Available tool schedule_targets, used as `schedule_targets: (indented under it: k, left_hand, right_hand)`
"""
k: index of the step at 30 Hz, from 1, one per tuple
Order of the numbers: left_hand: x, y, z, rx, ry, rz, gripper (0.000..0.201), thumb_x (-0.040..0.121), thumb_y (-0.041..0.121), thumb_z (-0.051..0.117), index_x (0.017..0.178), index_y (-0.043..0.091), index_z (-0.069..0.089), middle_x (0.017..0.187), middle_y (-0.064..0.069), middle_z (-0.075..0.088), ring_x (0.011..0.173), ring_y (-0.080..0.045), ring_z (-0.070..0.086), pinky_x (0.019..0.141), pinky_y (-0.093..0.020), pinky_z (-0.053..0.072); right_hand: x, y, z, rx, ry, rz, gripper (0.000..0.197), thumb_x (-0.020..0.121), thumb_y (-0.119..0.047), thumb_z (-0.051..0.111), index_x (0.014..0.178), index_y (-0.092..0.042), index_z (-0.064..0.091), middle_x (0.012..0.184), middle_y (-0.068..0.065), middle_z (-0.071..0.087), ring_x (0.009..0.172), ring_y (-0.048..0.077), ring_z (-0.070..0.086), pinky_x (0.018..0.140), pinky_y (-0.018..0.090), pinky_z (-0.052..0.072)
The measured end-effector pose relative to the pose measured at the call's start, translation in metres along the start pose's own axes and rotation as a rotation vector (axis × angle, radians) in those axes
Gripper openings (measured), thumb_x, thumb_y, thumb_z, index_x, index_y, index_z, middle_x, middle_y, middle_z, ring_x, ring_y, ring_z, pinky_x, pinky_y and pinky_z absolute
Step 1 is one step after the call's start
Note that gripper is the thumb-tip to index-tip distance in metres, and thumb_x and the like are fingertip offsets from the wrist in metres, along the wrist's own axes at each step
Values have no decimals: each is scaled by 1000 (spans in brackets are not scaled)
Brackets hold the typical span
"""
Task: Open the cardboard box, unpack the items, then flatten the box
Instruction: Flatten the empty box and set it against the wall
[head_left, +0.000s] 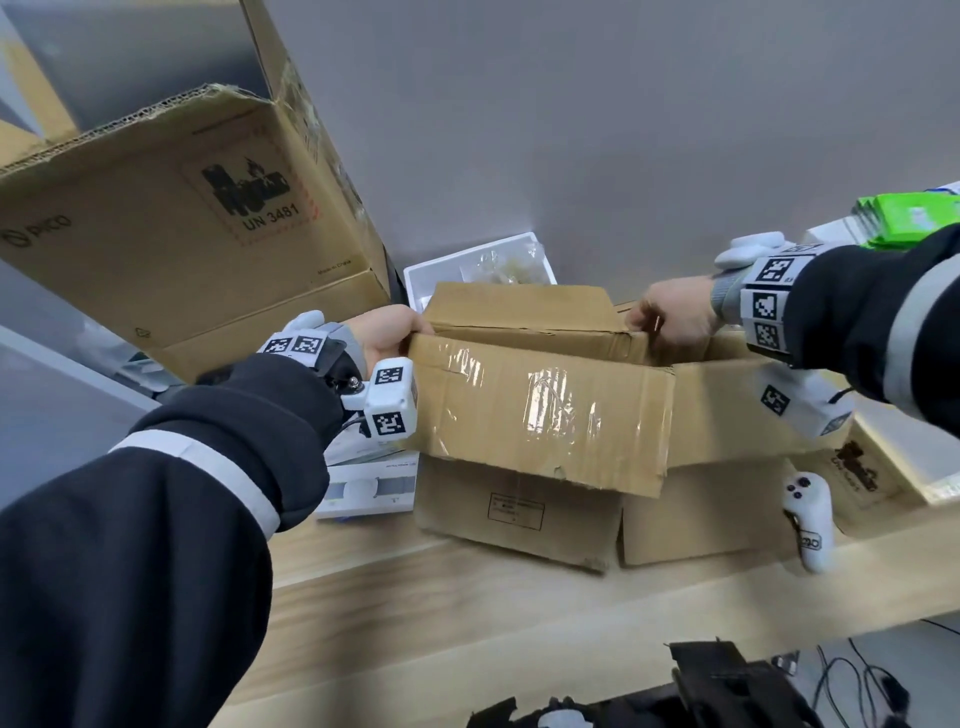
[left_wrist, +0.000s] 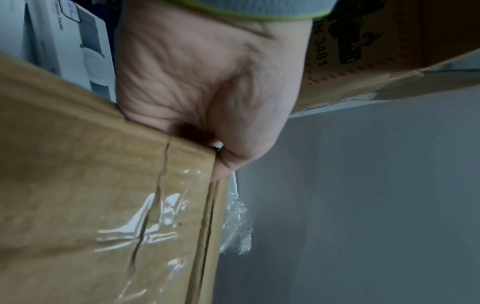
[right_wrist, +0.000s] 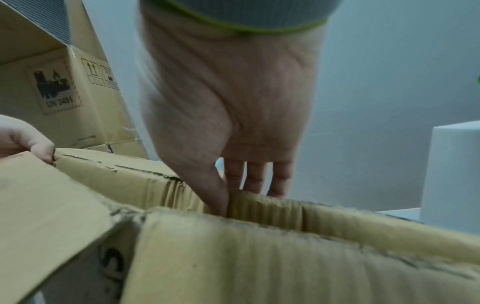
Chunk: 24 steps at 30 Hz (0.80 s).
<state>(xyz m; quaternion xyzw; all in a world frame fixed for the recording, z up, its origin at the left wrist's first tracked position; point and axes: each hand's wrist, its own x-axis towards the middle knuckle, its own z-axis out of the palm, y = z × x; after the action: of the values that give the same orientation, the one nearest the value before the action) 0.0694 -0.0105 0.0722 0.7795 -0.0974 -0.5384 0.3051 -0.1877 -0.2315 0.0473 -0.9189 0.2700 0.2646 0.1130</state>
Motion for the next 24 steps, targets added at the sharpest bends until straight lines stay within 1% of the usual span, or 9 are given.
schedule_targets:
  k: [3,5,7,9,11,14,16,18,24]
  left_hand:
    - [2,-3,-5,-145,-98,36,23,85,9,51,107,3,58,91,-14,64,80,-32,63,103,-49,46]
    - [2,-4,-8,-217,-147,47,38,85,11,52,122,6,55,103,-14,65,90,-33,63,111,-52,38]
    - [-1,-7,-8,-343,-238,84,37,91,10,44,125,5,58,109,-14,67,94,-32,66,107,-49,45]
    - [-4,-11,-8,-490,-347,112,39,92,4,32,118,3,61,100,-13,68,86,-29,70,89,-44,58]
    - [-4,-15,-12,-565,-421,147,57,85,-8,19,126,-2,57,102,-16,66,83,-26,70,80,-41,61]
    - [0,-16,-18,-553,-453,213,84,70,-20,18,148,1,42,136,-20,49,100,-20,60,97,-35,53]
    - [1,-17,-20,-490,-451,242,91,64,-23,26,151,4,39,152,-23,35,121,-23,51,105,-29,42]
    - [3,-23,-21,-441,-515,306,88,70,-26,33,151,8,40,160,-23,26,144,-31,35,112,-34,36]
    - [1,-34,-22,-309,-654,418,73,87,-14,54,152,17,40,158,-22,31,114,-28,65,103,-43,48]
  right_hand:
    - [0,3,3,24,24,1,29,79,-2,55,75,-27,66,80,-6,68,84,27,65,76,29,54]
    - [1,6,5,32,36,3,29,78,-2,54,84,-24,71,86,-2,72,87,28,67,82,36,58]
    - [1,9,5,47,43,3,26,79,-3,56,82,-25,70,87,-3,72,87,27,67,85,38,58]
    - [0,11,4,56,67,9,27,80,-4,59,74,-30,65,85,-4,70,86,26,66,83,33,57]
    - [-2,12,2,64,97,20,27,80,-4,60,72,-30,62,84,-4,69,84,26,64,80,31,56]
    - [-3,10,1,78,97,21,27,80,-4,62,69,-29,60,79,-6,67,78,23,60,77,29,52]
    - [-3,8,-1,71,92,16,34,81,-3,61,64,-32,56,73,-9,63,75,21,57,73,26,46]
    - [-3,8,-1,65,90,31,37,81,-2,60,63,-34,54,72,-12,60,75,19,56,72,24,43]
    - [-5,5,-2,11,73,52,29,81,-2,57,67,-27,60,68,-11,60,71,19,56,69,26,48]
